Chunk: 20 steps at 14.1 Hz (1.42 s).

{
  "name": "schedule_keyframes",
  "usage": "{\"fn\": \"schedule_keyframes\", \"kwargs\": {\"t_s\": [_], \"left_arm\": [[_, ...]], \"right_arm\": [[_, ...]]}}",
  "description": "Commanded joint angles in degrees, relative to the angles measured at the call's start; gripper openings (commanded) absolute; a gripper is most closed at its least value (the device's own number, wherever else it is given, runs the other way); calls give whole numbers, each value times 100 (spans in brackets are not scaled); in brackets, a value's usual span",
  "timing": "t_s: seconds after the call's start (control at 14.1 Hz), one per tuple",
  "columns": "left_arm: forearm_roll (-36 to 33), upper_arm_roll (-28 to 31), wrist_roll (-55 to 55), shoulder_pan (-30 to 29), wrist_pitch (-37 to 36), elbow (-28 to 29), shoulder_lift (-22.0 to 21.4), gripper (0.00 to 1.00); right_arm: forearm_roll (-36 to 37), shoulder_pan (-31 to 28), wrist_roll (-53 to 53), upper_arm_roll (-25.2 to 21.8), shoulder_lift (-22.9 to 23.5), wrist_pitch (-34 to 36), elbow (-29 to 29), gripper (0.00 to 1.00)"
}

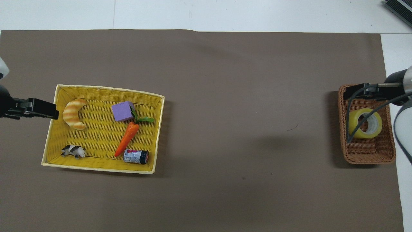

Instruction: Move tape to another basket

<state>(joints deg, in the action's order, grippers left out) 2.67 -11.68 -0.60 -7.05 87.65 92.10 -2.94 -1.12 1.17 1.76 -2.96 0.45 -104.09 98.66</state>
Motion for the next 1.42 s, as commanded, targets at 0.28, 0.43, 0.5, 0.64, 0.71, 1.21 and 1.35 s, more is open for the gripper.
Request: {"fn": "schedule_keyframes", "kwargs": {"t_s": [0.28,0.43,0.5,0.64,0.71,1.21,1.35], "left_arm": [[-74,-1,95,-24,6,186,-171,100],[-152,-1,104,-7,-11,186,-171,100],[-170,-1,104,2,-11,186,-171,100],[-171,-1,104,2,-11,186,-171,100],[-179,-1,104,2,-11,186,-171,100],[-232,-10,95,2,-20,177,-171,100],[-232,-10,95,2,-29,186,-171,100]], "right_arm": [[455,630,1125,24,-265,519,-249,100],[437,604,1098,24,-195,967,-714,100],[402,587,1081,15,-195,1126,-856,100],[358,551,1063,-29,-212,1564,-1145,100],[367,543,1063,-47,-212,1906,-1338,100],[138,288,529,-126,-423,2121,-1174,100],[138,261,440,-117,-441,2121,-1156,100]]}}
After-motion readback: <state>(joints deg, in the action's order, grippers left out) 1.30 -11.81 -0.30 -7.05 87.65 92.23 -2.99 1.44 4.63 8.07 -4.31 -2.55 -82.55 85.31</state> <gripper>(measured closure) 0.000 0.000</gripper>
